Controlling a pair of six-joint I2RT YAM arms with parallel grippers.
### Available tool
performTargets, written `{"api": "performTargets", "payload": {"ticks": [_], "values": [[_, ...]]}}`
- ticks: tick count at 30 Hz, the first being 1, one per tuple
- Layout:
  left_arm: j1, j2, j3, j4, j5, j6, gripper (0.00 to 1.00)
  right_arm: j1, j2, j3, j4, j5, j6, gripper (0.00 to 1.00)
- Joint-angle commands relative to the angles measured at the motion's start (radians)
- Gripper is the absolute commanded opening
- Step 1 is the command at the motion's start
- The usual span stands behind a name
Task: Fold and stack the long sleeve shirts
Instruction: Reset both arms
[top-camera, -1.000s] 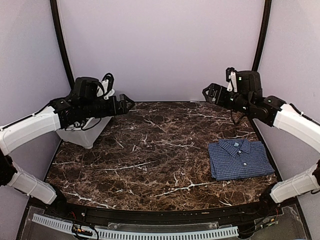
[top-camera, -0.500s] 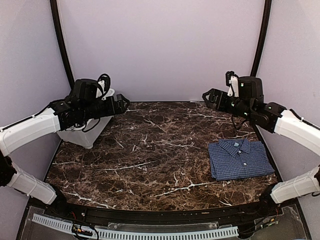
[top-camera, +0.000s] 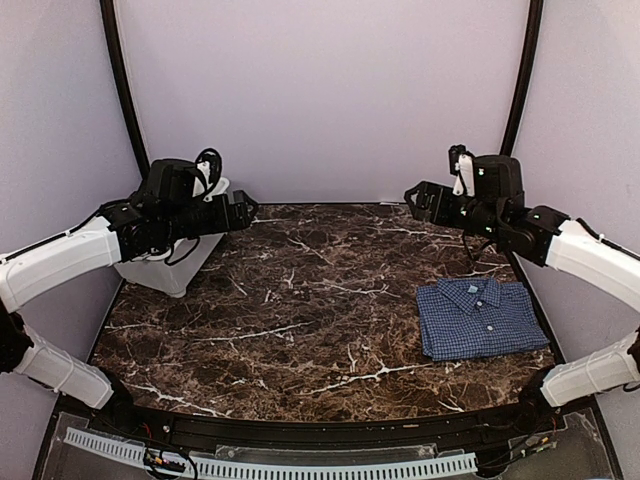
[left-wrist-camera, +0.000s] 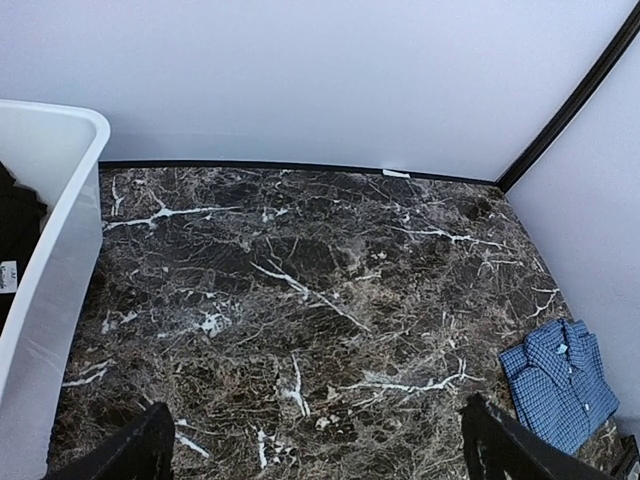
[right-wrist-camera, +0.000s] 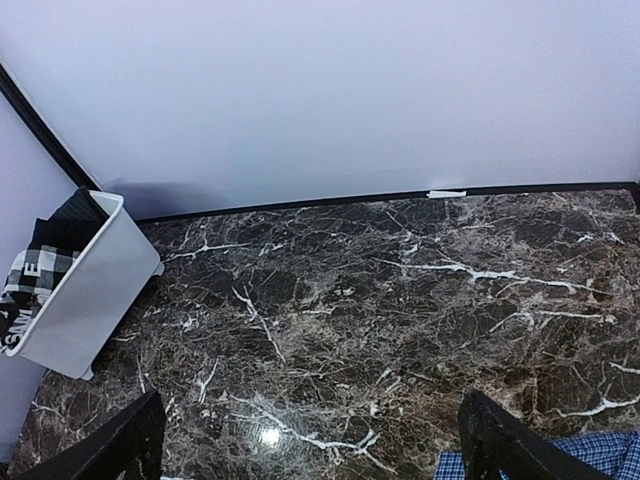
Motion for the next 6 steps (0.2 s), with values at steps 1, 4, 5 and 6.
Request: {"api": "performTargets", "payload": {"ticks": [1, 4, 5, 6], "values": [[0.006, -0.006, 0.005, -0.009, 0.017, 0.032, 0.99, 0.005, 0.001, -0.006, 0.043, -0.004, -0.022, 0.98], [0.006, -0.003, 0.005, -0.012, 0.02, 0.032, 0.99, 0.005, -0.001, -0.01, 0.044, -0.004, -0.023, 0.98], [0.006, -0.003, 0.004, -0.012, 0.019, 0.032, 0.99, 0.005, -0.004, -0.01, 0.045, -0.006, -0.022, 0.99], [0.006, -0.003, 0.005, -0.013, 0.02, 0.033, 0.99, 0.004, -0.003, -0.01, 0.045, -0.007, -0.021, 0.98]]}}
